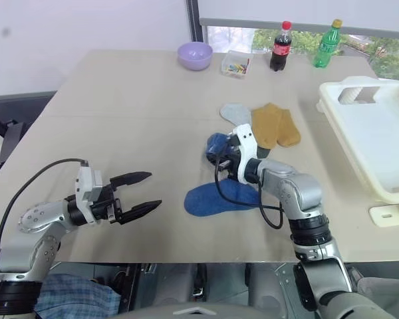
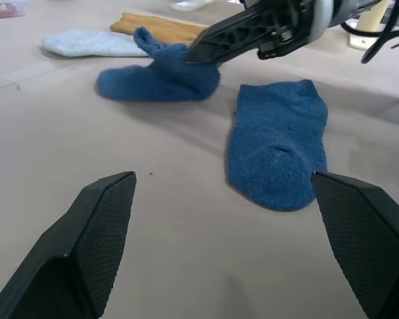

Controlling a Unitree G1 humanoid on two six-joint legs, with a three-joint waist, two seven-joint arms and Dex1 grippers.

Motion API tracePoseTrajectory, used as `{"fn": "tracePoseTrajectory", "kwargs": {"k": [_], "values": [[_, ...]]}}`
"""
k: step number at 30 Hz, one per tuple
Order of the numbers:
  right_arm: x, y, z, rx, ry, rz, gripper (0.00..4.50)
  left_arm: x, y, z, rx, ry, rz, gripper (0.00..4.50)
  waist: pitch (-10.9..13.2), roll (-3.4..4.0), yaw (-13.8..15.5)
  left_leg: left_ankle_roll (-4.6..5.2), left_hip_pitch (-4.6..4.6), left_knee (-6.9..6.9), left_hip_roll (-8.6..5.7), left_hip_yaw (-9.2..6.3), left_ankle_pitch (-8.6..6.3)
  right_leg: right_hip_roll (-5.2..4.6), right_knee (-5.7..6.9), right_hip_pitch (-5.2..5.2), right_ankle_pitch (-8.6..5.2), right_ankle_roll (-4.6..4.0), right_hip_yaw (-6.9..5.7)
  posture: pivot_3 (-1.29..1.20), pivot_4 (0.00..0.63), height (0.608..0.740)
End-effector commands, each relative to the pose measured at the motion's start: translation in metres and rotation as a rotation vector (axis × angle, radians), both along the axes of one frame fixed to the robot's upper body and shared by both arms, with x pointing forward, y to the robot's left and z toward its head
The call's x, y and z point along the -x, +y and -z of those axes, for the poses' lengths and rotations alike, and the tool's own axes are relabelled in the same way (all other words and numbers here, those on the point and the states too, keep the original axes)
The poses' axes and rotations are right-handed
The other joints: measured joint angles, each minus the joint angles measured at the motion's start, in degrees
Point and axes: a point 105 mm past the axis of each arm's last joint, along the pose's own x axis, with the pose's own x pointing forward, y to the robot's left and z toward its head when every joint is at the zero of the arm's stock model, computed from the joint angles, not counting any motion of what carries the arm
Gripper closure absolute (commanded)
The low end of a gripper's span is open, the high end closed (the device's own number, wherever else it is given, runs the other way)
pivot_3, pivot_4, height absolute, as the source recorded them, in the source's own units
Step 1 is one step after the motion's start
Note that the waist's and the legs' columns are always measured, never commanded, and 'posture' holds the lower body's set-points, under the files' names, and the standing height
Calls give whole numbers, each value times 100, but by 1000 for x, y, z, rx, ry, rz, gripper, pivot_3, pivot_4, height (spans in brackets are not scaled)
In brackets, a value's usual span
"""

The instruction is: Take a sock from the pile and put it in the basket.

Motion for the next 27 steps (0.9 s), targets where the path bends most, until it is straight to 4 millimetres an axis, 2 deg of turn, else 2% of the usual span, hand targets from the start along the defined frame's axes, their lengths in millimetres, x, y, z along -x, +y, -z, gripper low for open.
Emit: {"fn": "tracePoseTrajectory", "kwargs": {"k": [1, 4, 5, 8, 10, 12, 14, 20, 23, 27], "values": [[31, -1, -7, -25, 59, -180, 4367, 0, 3, -3, -4, -32, 11, 0, 0, 0, 13, 0, 0, 0, 0, -1, 0, -1, -1, 1, 0, -1, -1, 0, 150, 730], [39, -10, -5, -17, 90, -225, 4367, 0, 4, -1, -7, -30, 16, 0, 0, -1, 10, 0, -1, 0, -2, 0, 0, -3, -4, 2, 0, 0, -1, 0, 150, 730], [33, -17, -2, -4, 99, -189, 4367, 0, 4, 0, -8, -29, 18, 0, -1, -1, 10, 0, -1, 2, -2, 0, 0, -4, -4, 1, 0, 0, -1, 0, 150, 730], [-2, -45, 12, 40, 106, 34, 4367, -1, 5, 1, -9, -28, 26, 0, -2, -3, 9, 0, 1, 3, -1, -3, 0, -1, -2, 2, 0, 0, -2, 0, 150, 730], [-34, -67, 8, 35, 54, 244, 4367, -2, 5, 2, -10, -30, 29, 0, -1, -2, 9, 0, 1, 4, -2, -2, 0, -1, -1, 2, 0, 1, -2, 0, 150, 730], [-54, -84, 1, 17, 13, 388, 4367, -3, 5, 2, -11, -31, 32, 0, -1, -2, 8, 0, 0, 6, -2, 1, 1, -1, -1, 1, 1, 1, -1, 0, 150, 730], [-65, -96, -2, 14, -15, 470, 4367, -4, 5, 2, -13, -33, 34, 0, -1, -2, 4, 0, 0, 6, -3, 4, 1, -1, 0, 0, 1, 3, 1, 0, 150, 730], [-62, -97, 9, 67, -22, 452, 4367, -7, 3, 1, -16, -39, 45, 0, -1, -2, 2, 0, -3, -2, -2, 3, 0, 0, -5, -1, 12, 22, 1, 0, 150, 730], [-50, -91, 17, 91, -3, 390, 4367, -13, 0, -2, 8, -45, 38, 0, -1, -2, 16, 0, -3, -1, -3, 4, 0, -1, -6, 0, 10, 19, 1, 0, 150, 730], [-40, -88, 19, 94, 6, 363, 4367, -26, -3, -9, 76, -52, -25, 0, -2, -3, 8, 0, -3, 4, -3, 2, 0, -1, -4, 2, 9, 17, 1, 0, 150, 730]]}}
